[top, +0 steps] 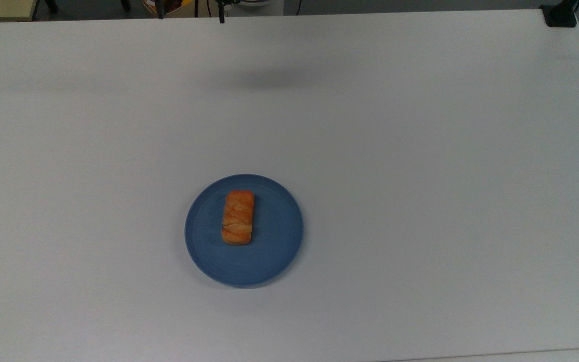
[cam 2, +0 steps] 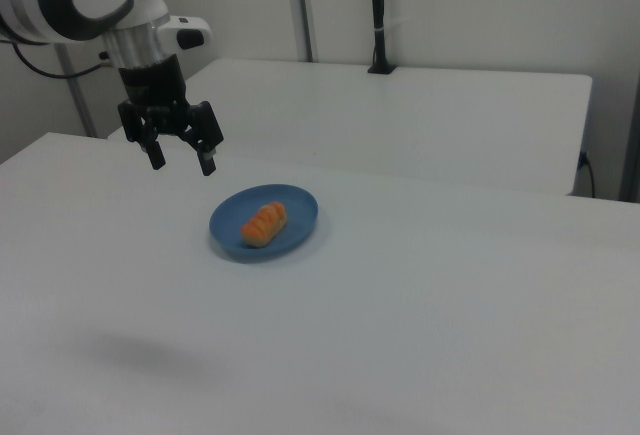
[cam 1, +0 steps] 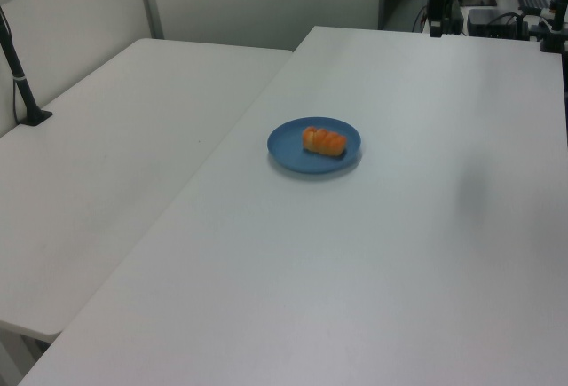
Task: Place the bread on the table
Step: 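Move the open gripper toward the blue plate with the bread roll, then lower the gripper onto the orange bread roll and close on it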
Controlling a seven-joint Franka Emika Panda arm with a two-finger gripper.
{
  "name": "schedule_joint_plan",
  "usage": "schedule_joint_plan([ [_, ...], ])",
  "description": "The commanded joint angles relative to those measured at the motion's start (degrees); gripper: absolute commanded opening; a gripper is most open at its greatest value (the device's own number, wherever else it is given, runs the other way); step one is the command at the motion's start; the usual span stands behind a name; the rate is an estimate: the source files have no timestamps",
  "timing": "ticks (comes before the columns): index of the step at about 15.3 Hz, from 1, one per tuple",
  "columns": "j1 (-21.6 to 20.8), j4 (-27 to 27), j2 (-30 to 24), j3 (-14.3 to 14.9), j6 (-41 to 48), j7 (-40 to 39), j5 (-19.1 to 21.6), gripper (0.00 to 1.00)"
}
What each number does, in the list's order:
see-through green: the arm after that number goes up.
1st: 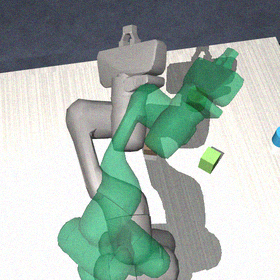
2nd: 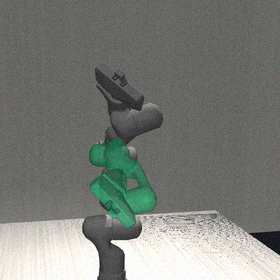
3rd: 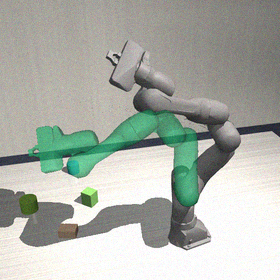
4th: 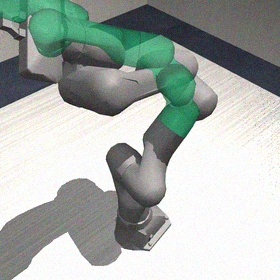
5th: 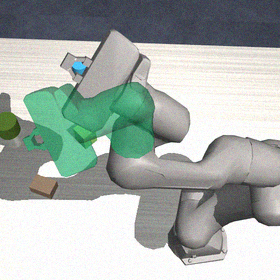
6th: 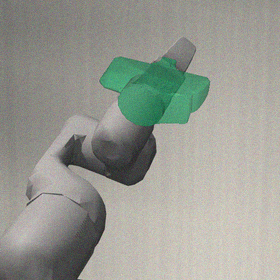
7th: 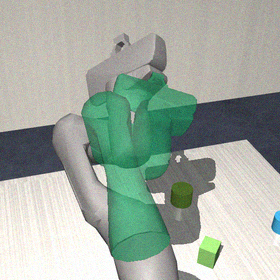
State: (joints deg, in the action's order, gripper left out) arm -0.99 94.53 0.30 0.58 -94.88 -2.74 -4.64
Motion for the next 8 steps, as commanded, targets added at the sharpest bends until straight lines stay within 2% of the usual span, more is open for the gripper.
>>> schedule_joint_plan([
  [1, -0.2, -3.8, 5.7, 0.2, -5.2, 1.1, 1.9, 1.00],
  [4, -0.2, -3.8, 8.1, 0.1, -11.9, 2.0, 3.3, 1.00],
  [8, -0.8, -5.4, 13.0, 0.1, -17.1, 8.1, 3.4, 1.00],
])
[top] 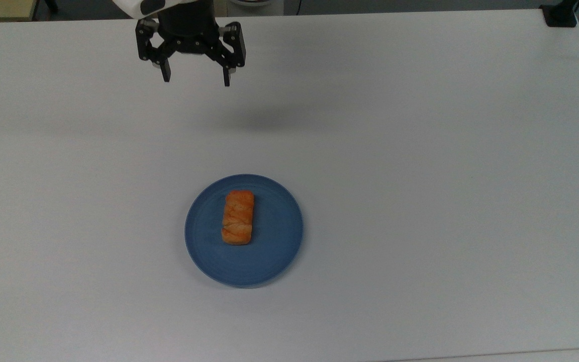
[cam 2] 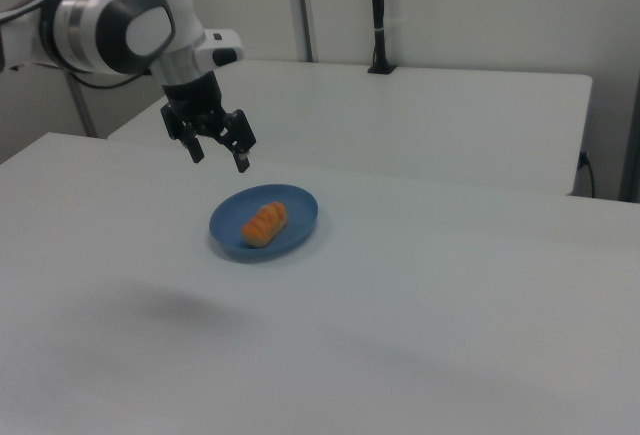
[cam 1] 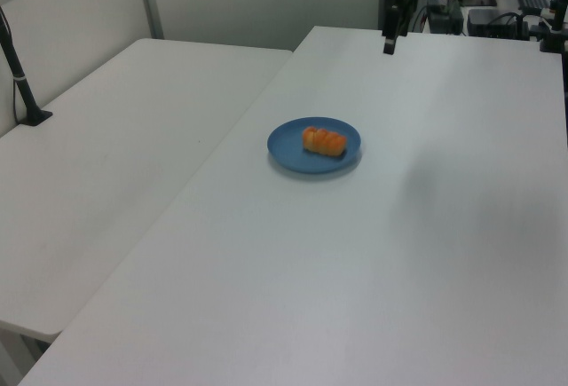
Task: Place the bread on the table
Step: 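Lower the gripper onto the orange bread roll and close on it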
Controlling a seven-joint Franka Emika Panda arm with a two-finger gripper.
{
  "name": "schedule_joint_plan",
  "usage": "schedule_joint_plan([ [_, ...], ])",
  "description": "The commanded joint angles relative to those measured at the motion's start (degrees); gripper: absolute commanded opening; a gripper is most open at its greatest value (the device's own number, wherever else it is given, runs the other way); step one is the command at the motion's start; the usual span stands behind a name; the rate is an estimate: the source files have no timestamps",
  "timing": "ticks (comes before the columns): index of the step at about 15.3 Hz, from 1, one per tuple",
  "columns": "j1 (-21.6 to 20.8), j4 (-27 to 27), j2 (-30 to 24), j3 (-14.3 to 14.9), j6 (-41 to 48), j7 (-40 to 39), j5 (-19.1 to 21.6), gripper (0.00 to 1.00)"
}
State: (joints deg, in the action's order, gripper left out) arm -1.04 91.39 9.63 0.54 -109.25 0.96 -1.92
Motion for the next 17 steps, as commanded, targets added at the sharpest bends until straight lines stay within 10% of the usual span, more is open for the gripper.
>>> schedule_joint_plan([
  [1, -1.0, -3.1, 6.2, 0.0, -5.1, 6.6, 0.3, 1.00],
  [17, -4.5, -3.7, 24.1, -0.4, -32.1, 10.4, -5.3, 1.00],
])
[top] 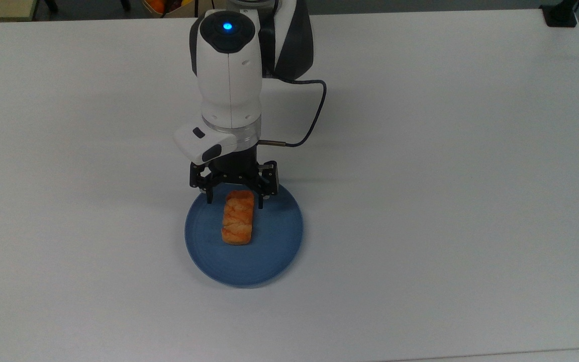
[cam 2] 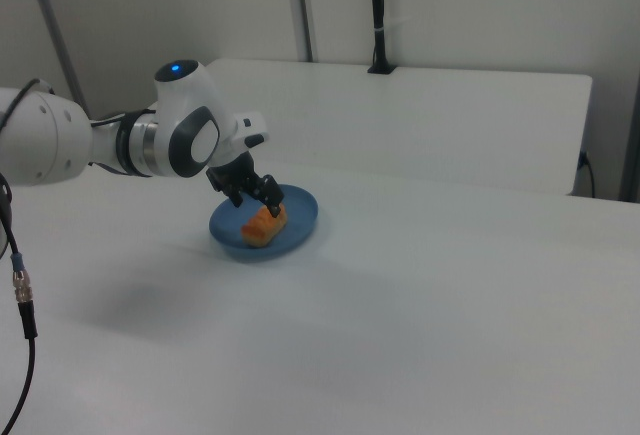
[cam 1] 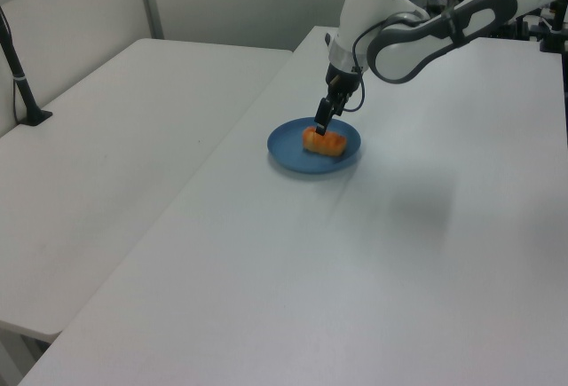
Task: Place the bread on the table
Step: 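Lower the gripper onto the orange bread roll and close on it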
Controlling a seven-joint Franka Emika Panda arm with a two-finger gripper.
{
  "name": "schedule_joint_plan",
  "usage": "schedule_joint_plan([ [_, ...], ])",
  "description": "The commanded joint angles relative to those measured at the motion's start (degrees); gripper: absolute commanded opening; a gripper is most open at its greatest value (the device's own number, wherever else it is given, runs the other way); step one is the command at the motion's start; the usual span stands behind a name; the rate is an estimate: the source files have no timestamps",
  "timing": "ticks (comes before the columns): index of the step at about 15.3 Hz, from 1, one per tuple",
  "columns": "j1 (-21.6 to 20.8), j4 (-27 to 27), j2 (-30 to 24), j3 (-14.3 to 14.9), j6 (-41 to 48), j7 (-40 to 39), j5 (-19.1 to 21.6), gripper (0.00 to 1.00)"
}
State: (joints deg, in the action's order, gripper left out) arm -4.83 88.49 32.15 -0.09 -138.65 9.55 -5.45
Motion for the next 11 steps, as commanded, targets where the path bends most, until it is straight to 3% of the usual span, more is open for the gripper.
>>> schedule_joint_plan([
  [1, -0.6, -0.7, 2.0, 0.3, -3.7, 1.8, -2.0, 1.00],
  [6, -0.8, -0.7, 4.6, 0.4, -5.8, 2.0, -2.3, 0.99],
  [9, -0.8, -0.6, 4.6, 0.4, -5.8, 2.0, -3.6, 0.84],
  [11, -0.9, -0.6, 4.5, 0.3, -5.8, 2.0, -3.6, 0.61],
])
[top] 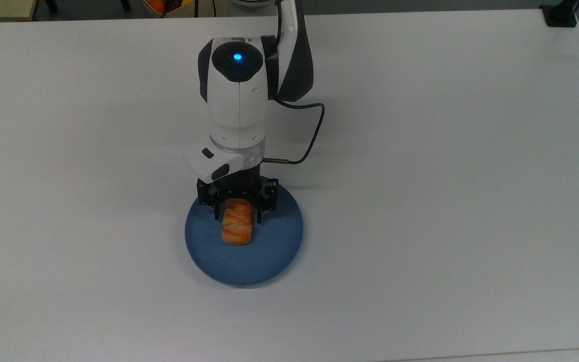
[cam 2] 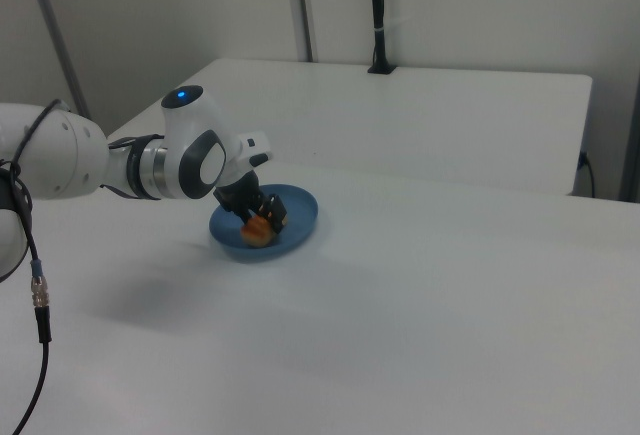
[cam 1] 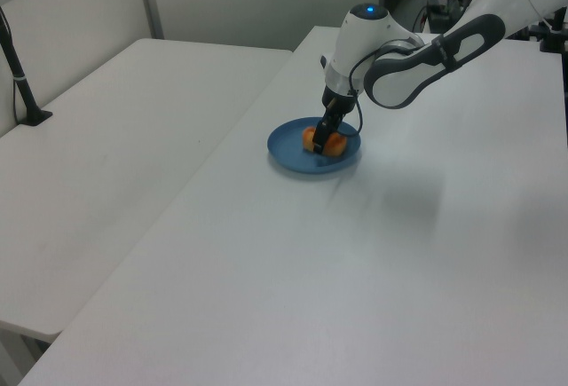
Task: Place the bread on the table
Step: 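Lift the bread roll off the plate and carry it away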
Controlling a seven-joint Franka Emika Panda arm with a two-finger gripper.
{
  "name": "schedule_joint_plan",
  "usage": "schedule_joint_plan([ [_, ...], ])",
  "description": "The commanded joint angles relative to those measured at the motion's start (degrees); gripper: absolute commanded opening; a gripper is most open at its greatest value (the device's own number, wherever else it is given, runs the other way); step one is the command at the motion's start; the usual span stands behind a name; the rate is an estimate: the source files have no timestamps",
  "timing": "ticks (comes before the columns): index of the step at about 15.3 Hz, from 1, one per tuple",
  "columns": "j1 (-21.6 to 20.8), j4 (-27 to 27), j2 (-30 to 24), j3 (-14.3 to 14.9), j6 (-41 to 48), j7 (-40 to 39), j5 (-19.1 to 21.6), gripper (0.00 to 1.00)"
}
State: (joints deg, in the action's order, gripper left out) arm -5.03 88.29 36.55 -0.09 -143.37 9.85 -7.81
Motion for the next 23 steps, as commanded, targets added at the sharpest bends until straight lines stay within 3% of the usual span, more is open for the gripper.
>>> schedule_joint_plan([
  [1, -0.8, -0.4, 0.1, 0.3, -1.0, 1.8, -1.2, 0.54],
  [4, -1.6, -0.4, -0.3, 0.3, -1.0, 4.1, -1.4, 0.36],
  [8, -1.5, 0.2, -3.1, 0.4, -0.3, 4.0, -1.5, 0.34],
  [14, -4.4, 13.0, -18.0, -0.2, 6.7, 4.3, -2.0, 0.34],
  [19, -5.5, 32.3, -33.6, -4.5, 8.7, 4.3, -1.9, 0.34],
  [21, -5.6, 37.3, -37.1, -6.4, 11.8, 4.1, -1.9, 0.34],
  [23, -5.6, 38.0, -37.1, -7.8, 17.1, 3.6, -1.9, 0.34],
])
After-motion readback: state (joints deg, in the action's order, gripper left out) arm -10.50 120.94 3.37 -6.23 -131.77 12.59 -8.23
